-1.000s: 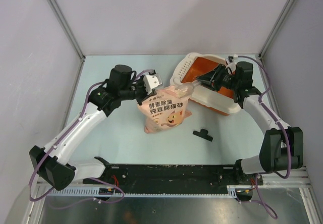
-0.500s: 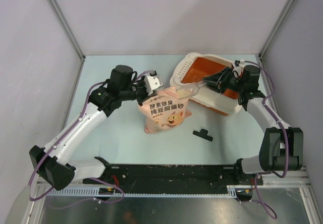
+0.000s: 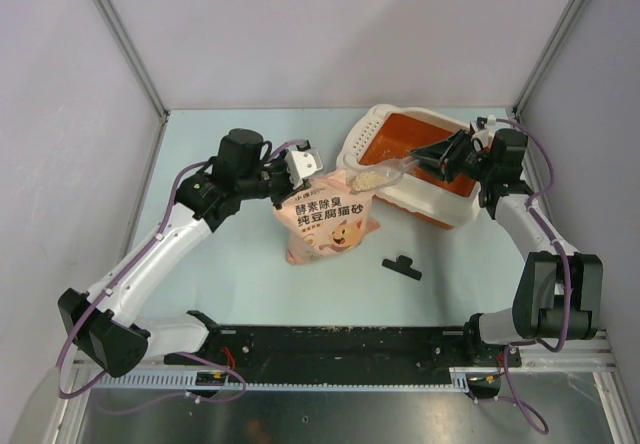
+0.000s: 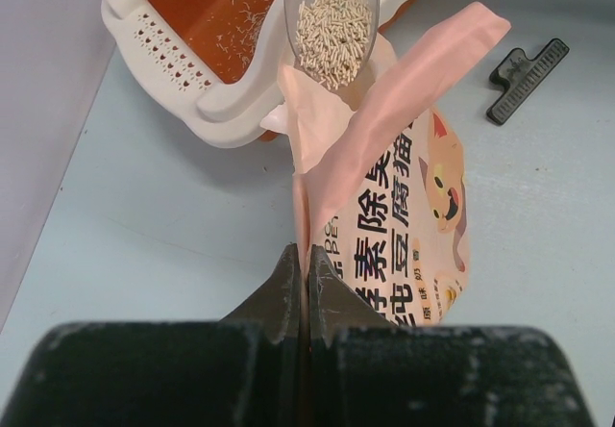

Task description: Fill the litter box with clean litter

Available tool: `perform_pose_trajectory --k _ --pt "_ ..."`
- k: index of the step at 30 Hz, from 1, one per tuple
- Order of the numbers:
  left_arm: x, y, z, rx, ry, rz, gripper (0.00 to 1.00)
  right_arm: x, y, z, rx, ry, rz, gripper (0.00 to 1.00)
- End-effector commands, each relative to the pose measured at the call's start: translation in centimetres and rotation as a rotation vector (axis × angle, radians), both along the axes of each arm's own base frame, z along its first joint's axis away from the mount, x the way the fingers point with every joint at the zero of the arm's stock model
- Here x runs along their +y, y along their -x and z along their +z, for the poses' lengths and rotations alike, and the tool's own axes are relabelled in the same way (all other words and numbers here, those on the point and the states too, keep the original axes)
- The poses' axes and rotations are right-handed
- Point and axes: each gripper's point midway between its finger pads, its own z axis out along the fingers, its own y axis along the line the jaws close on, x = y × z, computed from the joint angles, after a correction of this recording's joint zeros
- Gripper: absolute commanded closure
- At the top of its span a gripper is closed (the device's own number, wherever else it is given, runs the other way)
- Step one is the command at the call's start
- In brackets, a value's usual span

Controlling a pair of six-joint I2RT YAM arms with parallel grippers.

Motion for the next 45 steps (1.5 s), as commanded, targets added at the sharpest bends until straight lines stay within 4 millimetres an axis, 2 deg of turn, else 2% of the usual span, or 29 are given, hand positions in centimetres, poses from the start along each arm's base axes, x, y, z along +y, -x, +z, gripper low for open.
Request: perform_pose_trajectory --k 1,5,10,20,23,26,31,37,45 --pt "-0.4 -0.6 4.6 -0.135 0.07 -0.018 1.0 0.8 0.5 1.5 -0.091 0.0 0.047 1.0" --pt "-0.5 -0.8 5.0 -0.145 0.069 -0.021 1.0 1.1 0.7 1.2 -0.069 -0.011 0.06 1.0" --pt "-0.5 -0.8 4.5 -0.143 0.061 -0.021 1.0 0.5 0.4 2.3 -0.083 -0.052 0.051 1.0" --pt "-0.1 -1.0 3.8 -0.155 0.032 -0.013 1.0 -0.1 0.0 2.3 -0.063 -0.076 0.048 1.0" --pt "-0.2 -1.0 3.6 -0.15 0.03 -0.016 1.0 -0.4 -0.2 3.0 -0.074 -0.077 0.059 1.0" --pt "-0.4 -1.1 3.3 -0.142 0.026 -0.022 1.0 -1.0 -0.8 3.8 -0.089 -0.078 0.055 1.0" --pt "-0.3 -1.3 2.6 -0.144 0.006 -0.024 1.0 -2.5 -1.8 3.0 -0.052 -0.09 0.027 1.0" --pt "-0.1 -1.5 2.2 -0.143 -0.005 -0.017 1.0 -3.9 -2.9 3.5 -0.055 -0.104 -0.006 1.0" --pt "0.1 -1.9 1.5 -0.146 -0.032 -0.005 1.0 -7.8 -5.6 3.0 -0.05 -0.136 -0.095 1.0"
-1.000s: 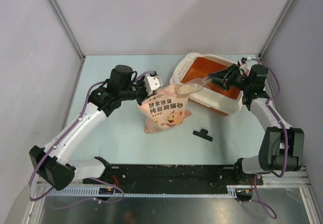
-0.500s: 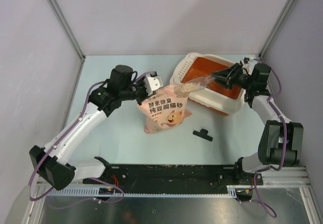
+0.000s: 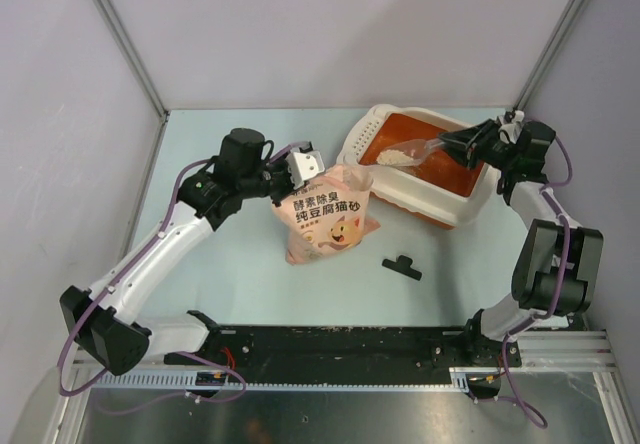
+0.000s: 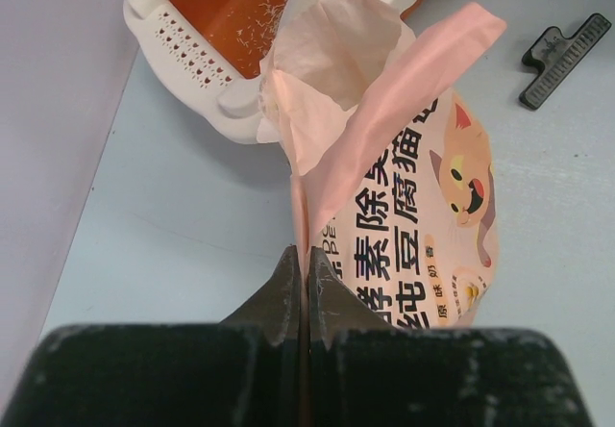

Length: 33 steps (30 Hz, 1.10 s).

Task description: Fill the litter box with clean litter

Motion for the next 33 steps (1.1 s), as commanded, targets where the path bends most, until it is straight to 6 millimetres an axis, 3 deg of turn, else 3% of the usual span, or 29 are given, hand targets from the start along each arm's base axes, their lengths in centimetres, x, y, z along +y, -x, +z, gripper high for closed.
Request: perform_pose_trajectory --k 1,3,8,12,18,19,21,23,29,32,33 --pt "-0.2 -1.0 1.7 -0.088 0.014 -0.004 1.0 -2.4 -1.9 2.4 -0.087 -0.013 -0.037 1.0" --pt "-0.2 -1.1 1.7 -0.092 0.011 -0.001 1.0 -4.3 -3.0 2.1 -0.092 -0.018 -0.082 1.0" --pt "-0.1 -1.1 1.4 -0.086 0.006 -0.002 1.0 -8.5 -5.9 3.9 -0.21 0.05 -0.21 1.0" --pt "-0.2 -0.9 1.2 -0.079 0.008 -0.009 1.0 -10.9 -7.4 4.4 -0.303 0.244 -0.354 1.0" --pt "-0.2 -0.4 0.9 -0.072 0.011 -0.024 1.0 -10.8 -9.0 2.9 -0.216 0.34 -0.457 1.0" --pt "-0.2 -0.3 0.9 -0.069 0.014 -0.027 1.0 -10.6 -8.7 2.5 -0.199 0.361 -0.446 1.0" --pt "-0.3 0.1 1.0 -0.065 0.023 -0.037 1.0 -10.3 -7.7 4.1 -0.241 0.406 -0.417 1.0" --pt "-0.3 0.4 1.0 -0.062 0.029 -0.044 1.0 -10.5 -6.9 4.3 -0.249 0.479 -0.429 1.0" --pt "-0.5 1.4 0.5 -0.045 0.041 -0.079 1.0 -8.7 -9.8 3.3 -0.215 0.403 -0.406 1.0" --pt "-0.5 2.1 0.7 -0.039 0.059 -0.093 1.0 -9.4 -9.4 3.0 -0.194 0.432 -0.366 1.0" --pt "-0.5 2.2 0.7 -0.03 0.066 -0.094 1.0 -10.5 -9.0 3.1 -0.193 0.443 -0.374 1.0"
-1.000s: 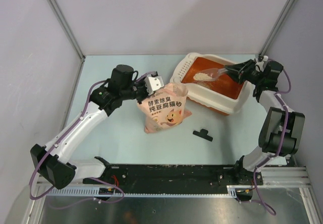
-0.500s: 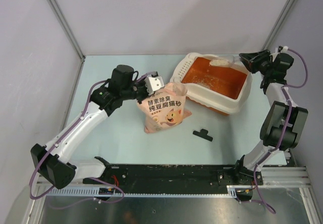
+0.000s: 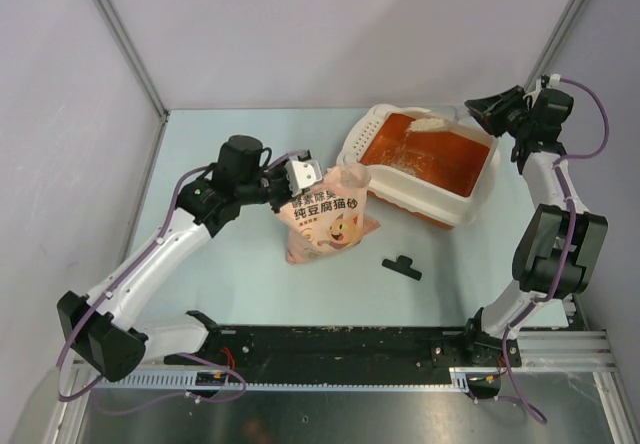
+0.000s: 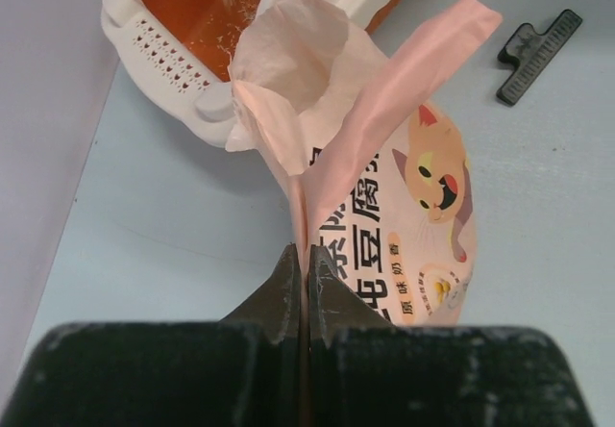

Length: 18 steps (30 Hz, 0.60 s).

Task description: Fill the litter box with clean litter

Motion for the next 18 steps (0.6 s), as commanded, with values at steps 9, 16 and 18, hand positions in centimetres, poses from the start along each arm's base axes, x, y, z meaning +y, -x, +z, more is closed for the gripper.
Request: perform_pose_trajectory --k 9,16,18 --pt "-0.8 2.9 1.8 -0.024 0.089 -0.121 1.0 -5.5 5.7 3.2 0.02 0.074 0.021 1.0" --pt "-1.6 3.6 1.6 0.02 0.114 -0.163 1.0 -4.0 9.6 6.3 -0.011 0.371 0.014 1.0" --pt "-1.7 3.8 1.5 0.027 0.121 -0.171 1.0 -1.7 11.1 6.6 -0.044 0.63 0.068 1.0"
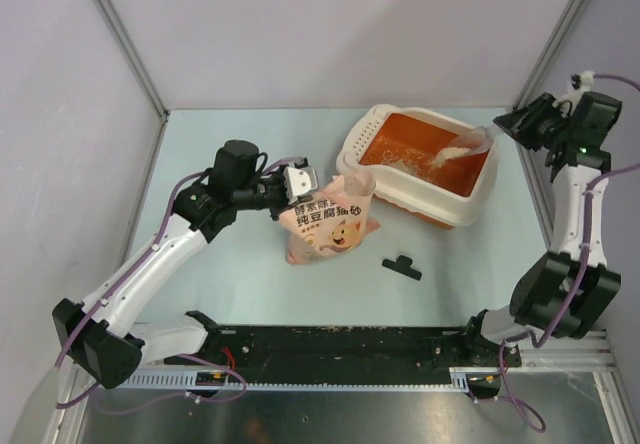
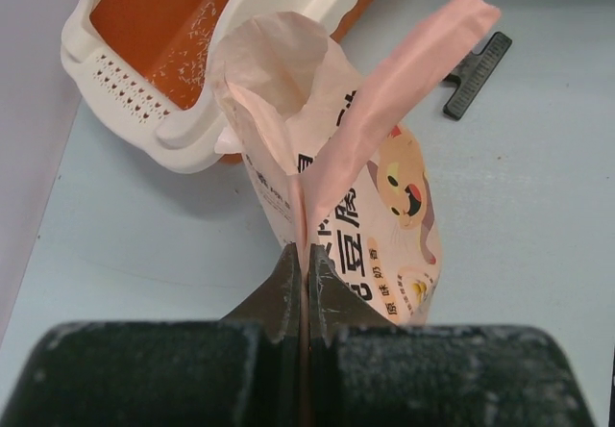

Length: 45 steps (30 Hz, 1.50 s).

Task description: Fill the litter box with clean litter

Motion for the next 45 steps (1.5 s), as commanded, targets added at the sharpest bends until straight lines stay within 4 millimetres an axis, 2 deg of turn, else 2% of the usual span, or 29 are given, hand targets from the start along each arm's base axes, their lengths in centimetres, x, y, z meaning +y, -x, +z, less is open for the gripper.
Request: perform_pose_trajectory --k 1,3,4,7,9,10,11,12,13,14,16,18,20,23,28,32,36,38,39,43,45 --pt "-1.0 1.6 1.3 -0.001 0.071 -0.084 1.0 1.7 3.4 4.4 -0.08 0.57 -0.002 1.0" --pt "-1.0 1.7 1.2 0.002 0.073 -0.084 1.0 3.0 3.8 5.4 -0.134 0.795 0.019 1.0" --pt "-1.0 1.7 1.3 -0.003 0.075 -0.086 1.0 1.9 3.8 5.1 -0.107 0.859 -0.033 1.0" --pt "-1.0 1.9 1.1 0.007 0.078 -0.089 1.0 1.9 3.4 5.8 -0.136 0.946 -0.014 1.0" --pt "-0.9 2.0 1.1 0.003 0.079 -0.084 1.0 3.2 3.5 7.3 -0.189 0.967 0.027 1.0" --pt "-0.8 1.9 1.1 0.004 0.077 -0.077 1.0 5.8 4.0 8.4 -0.277 0.932 0.142 1.0" --pt "-0.7 1.8 1.1 0.0 0.075 -0.073 1.0 7.6 4.7 10.2 -0.35 0.908 0.209 1.0" --pt "-0.7 1.8 1.1 -0.002 0.074 -0.071 1.0 9.3 5.5 10.6 -0.377 0.873 0.282 1.0" --pt "-0.6 1.7 1.0 -0.006 0.071 -0.068 1.0 12.6 6.6 11.2 -0.437 0.789 0.398 1.0" --pt "-0.6 1.7 0.9 -0.005 0.068 -0.066 1.0 13.9 7.3 12.4 -0.468 0.736 0.442 1.0" --pt "-0.6 1.6 1.1 -0.011 0.07 -0.063 1.0 18.8 9.7 12.7 -0.485 0.542 0.624 1.0" --pt "-0.6 1.5 1.1 -0.015 0.067 -0.059 1.0 21.2 11.2 13.0 -0.497 0.446 0.722 1.0" --pt "-0.4 1.3 1.0 -0.024 0.057 -0.054 1.0 23.1 12.4 12.6 -0.483 0.378 0.791 1.0" --pt "-0.5 0.8 0.8 -0.024 0.06 -0.039 1.0 24.9 13.3 11.1 -0.47 0.387 0.87 1.0" --pt "-0.8 0.7 1.6 -0.024 0.084 -0.035 1.0 26.3 12.9 9.5 -0.444 0.389 0.923 1.0" --pt "-0.6 0.7 1.9 -0.035 0.087 -0.03 1.0 27.3 12.3 10.0 -0.47 0.392 0.945 1.0" --pt "-0.7 0.7 2.0 -0.043 0.085 -0.038 1.0 28.8 11.7 9.2 -0.485 0.454 0.979 1.0" --pt "-0.8 0.7 2.2 -0.046 0.088 -0.041 1.0 29.3 11.3 8.1 -0.474 0.476 0.997 1.0" --pt "-0.7 0.7 2.2 -0.045 0.089 -0.039 1.0 30.2 11.6 7.6 -0.474 0.482 1.026 1.0" --pt "-0.7 0.7 2.5 -0.053 0.09 -0.034 1.0 31.6 11.7 4.7 -0.436 0.542 1.063 1.0" --pt "-0.5 0.6 2.5 -0.059 0.087 -0.028 1.0 31.5 11.4 3.7 -0.413 0.577 1.037 1.0"
